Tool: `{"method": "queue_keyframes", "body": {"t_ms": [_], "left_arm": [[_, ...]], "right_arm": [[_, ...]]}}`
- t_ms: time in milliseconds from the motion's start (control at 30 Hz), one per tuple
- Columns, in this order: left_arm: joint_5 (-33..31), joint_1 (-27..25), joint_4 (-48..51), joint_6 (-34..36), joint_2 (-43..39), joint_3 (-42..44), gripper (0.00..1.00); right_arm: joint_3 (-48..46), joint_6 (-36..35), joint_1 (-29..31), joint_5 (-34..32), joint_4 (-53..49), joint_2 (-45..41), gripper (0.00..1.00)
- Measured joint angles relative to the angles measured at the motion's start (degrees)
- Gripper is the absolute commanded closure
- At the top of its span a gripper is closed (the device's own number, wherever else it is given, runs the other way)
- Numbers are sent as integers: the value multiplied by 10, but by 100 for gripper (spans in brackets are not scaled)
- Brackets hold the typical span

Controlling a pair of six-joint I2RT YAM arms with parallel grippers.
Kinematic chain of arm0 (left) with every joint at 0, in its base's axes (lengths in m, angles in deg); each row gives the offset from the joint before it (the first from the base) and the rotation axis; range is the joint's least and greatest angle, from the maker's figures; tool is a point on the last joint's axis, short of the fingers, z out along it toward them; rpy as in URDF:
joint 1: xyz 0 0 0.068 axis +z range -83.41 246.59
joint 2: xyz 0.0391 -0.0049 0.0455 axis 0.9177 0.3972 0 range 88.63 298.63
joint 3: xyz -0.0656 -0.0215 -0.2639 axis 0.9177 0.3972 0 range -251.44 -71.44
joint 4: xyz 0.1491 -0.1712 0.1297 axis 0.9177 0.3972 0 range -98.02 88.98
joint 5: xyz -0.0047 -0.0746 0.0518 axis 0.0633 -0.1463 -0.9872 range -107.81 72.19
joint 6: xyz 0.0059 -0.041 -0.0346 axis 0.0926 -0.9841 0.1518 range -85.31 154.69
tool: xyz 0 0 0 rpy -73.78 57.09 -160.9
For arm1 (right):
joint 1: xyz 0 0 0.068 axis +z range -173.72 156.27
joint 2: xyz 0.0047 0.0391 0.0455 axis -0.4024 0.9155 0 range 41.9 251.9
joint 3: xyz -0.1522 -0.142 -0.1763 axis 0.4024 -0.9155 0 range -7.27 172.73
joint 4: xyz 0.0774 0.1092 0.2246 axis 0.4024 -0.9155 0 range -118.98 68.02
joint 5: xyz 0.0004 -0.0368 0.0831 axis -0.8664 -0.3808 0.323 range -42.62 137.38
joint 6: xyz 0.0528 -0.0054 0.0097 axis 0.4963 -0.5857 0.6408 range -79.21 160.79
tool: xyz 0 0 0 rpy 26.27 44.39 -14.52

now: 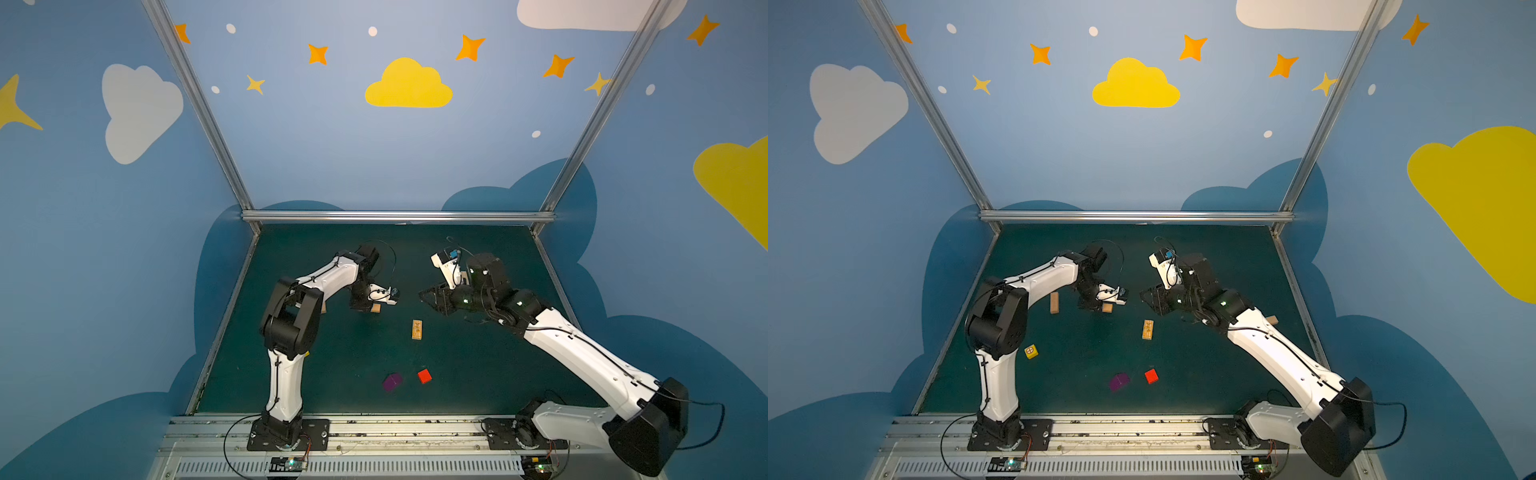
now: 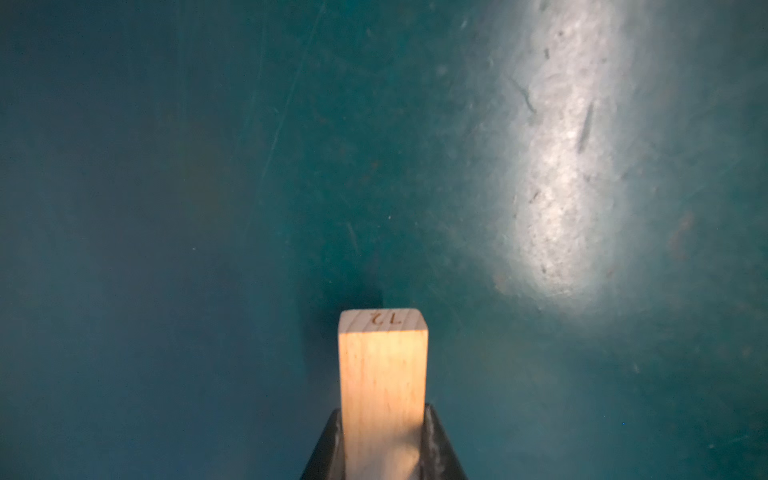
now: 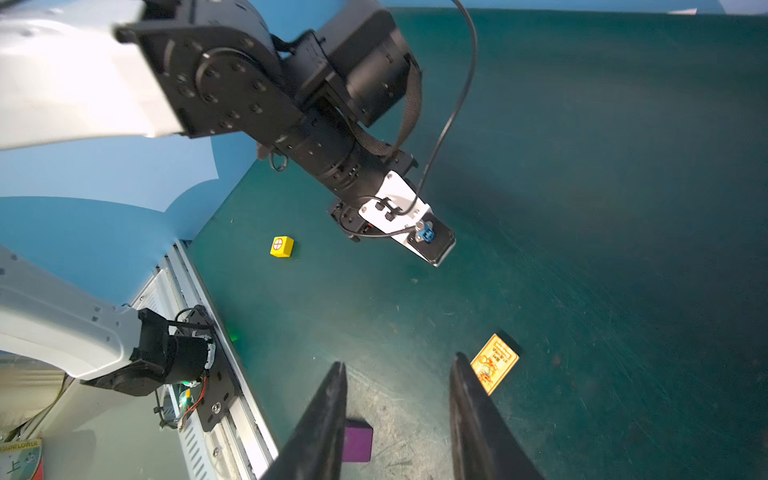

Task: Build the wood block tower
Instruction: 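Hold the wooden block near the table center beside the right gripper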

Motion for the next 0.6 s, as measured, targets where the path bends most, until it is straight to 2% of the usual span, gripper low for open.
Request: {"method": "queue_keyframes", "body": {"t_ms": [600], "left_arm": [[5,1,18,-8,9,-21,77]], "right_arm": [[24,-9,0,0,-2,4,63]]}}
